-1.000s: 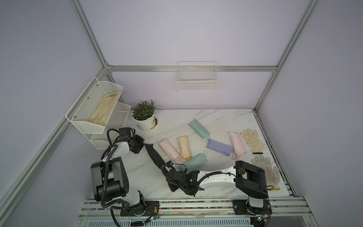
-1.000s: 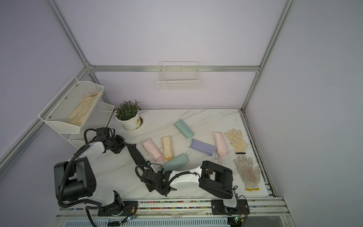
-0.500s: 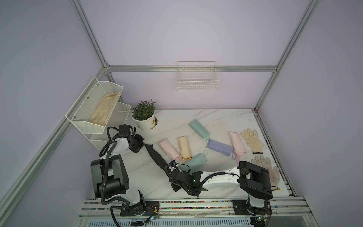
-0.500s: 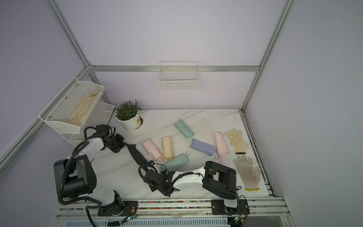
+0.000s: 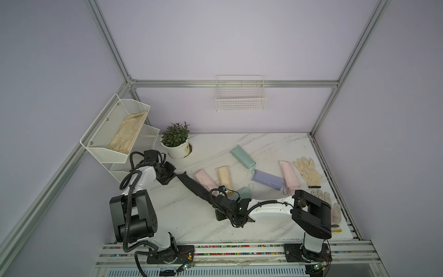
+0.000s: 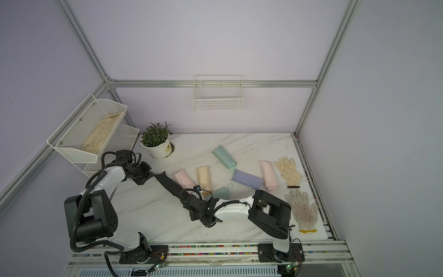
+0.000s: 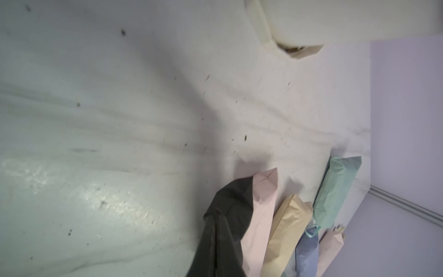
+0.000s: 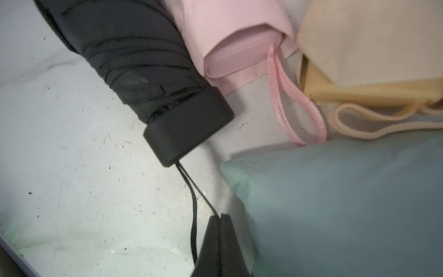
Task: Take umbrellas out of sleeves
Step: Take out the umbrella from the umbrella sleeve, then place the umbrella sleeve at the center of the board.
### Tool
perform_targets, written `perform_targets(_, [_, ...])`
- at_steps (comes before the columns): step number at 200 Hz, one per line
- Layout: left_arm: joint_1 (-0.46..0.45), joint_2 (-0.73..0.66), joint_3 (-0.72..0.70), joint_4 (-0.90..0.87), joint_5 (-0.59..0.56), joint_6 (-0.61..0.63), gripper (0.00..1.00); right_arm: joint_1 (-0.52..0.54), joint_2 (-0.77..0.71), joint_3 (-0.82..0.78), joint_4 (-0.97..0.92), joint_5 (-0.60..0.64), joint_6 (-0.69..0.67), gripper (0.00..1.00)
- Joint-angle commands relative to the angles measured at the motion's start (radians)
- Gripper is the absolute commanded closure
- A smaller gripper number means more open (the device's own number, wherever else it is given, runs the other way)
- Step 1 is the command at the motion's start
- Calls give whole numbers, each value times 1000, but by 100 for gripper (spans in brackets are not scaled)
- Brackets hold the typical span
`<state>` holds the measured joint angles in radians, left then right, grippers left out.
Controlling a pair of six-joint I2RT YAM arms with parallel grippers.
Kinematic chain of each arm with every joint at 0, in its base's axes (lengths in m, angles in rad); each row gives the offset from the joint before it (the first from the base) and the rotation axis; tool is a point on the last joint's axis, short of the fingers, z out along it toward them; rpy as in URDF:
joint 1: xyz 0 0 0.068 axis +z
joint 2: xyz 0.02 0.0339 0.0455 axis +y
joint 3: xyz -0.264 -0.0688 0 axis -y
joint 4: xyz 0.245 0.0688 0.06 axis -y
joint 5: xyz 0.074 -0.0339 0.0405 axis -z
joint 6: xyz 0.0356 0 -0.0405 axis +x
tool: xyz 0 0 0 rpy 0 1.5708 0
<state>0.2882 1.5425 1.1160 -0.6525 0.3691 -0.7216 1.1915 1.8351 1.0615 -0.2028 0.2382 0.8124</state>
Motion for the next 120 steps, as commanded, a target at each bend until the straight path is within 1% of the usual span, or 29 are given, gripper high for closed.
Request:
perform_targets(1, [63, -100, 179, 275, -162, 68, 100, 11, -50, -48, -131, 1, 32, 100])
perform_targets(17, [63, -105, 164, 274, -144, 54, 100, 11, -51, -64, -72, -44, -4, 100])
perform_targets(37, [63, -120, 121, 291, -140, 50, 100, 12, -39, -70, -45, -79, -14, 100])
perform_targets(54, [63, -121, 99, 297, -168, 73, 100, 12, -38, -85, -42, -78, -6, 100])
perform_targets(81, [67, -122, 124, 280, -195, 98, 100, 12, -71, -123, -47, -48, 27, 100])
perform_targets(100, [68, -114, 142, 279, -165, 84, 100, 13, -88, -144, -28, -52, 26, 100])
perform_targets(120, [67, -89, 146, 285, -128, 64, 100, 12, -80, -134, -5, -74, 7, 100])
